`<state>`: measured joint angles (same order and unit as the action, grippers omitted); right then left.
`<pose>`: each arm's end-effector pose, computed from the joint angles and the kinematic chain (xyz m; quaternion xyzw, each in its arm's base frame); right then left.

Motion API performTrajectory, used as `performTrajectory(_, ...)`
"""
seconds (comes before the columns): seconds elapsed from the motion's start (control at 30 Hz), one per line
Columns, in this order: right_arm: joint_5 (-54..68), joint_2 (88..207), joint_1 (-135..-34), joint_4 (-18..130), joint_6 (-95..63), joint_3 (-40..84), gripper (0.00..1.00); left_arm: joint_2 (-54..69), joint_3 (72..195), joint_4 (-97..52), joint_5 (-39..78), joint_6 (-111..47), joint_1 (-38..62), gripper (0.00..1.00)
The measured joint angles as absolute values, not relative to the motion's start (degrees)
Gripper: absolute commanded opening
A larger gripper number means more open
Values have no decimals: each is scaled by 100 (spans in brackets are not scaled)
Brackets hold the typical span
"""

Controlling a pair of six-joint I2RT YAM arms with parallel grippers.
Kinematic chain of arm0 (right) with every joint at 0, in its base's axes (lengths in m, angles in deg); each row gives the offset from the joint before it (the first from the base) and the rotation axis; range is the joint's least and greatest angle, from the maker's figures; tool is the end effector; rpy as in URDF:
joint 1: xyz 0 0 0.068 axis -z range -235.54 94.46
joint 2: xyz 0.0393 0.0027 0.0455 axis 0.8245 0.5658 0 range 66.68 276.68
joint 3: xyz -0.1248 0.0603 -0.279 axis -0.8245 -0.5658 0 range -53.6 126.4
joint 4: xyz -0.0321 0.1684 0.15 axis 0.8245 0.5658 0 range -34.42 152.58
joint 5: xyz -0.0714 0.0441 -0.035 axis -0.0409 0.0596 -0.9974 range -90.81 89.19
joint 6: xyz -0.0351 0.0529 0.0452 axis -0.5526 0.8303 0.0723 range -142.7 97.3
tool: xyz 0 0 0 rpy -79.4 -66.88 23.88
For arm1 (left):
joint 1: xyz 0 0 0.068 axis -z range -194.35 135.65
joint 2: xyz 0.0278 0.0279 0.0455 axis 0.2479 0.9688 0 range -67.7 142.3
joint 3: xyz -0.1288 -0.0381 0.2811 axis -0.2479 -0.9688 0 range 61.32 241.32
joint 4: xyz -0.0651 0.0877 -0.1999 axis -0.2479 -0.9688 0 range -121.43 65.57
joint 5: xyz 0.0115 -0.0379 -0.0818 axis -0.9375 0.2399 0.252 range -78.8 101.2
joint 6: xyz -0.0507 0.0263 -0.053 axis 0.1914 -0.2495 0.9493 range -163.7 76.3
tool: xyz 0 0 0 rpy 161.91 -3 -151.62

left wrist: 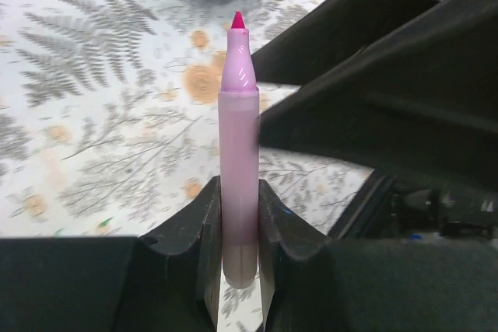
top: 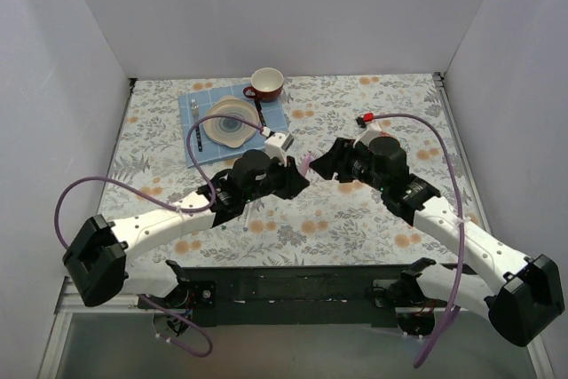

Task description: Insert the pens into the pen caps

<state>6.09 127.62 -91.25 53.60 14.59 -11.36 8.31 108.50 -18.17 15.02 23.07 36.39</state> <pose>0.1768 0.1371 0.3286 -0.0248 0.8014 0.3932 0.4501 0.1788 -0.2257 0.3063 -0.0976 0.8259 -0.4886 0.2640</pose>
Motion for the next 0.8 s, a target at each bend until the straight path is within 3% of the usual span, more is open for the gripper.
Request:
performTrajectory(0.23, -663, 12533, -8469, 6370, 1518, -1077, 60, -282, 10866, -2883, 721, 1389, 3516, 0)
performTrajectory(0.43, -1369, 12950, -7730, 7413, 2065, -1215, 59, -1126, 10546, -2831, 210, 715, 3514, 0)
performTrajectory(0.8, -2567, 13527, -6838, 8167, 2041, -1226, 60, -1333, 10391, -2835, 394, 385, 3510, 0)
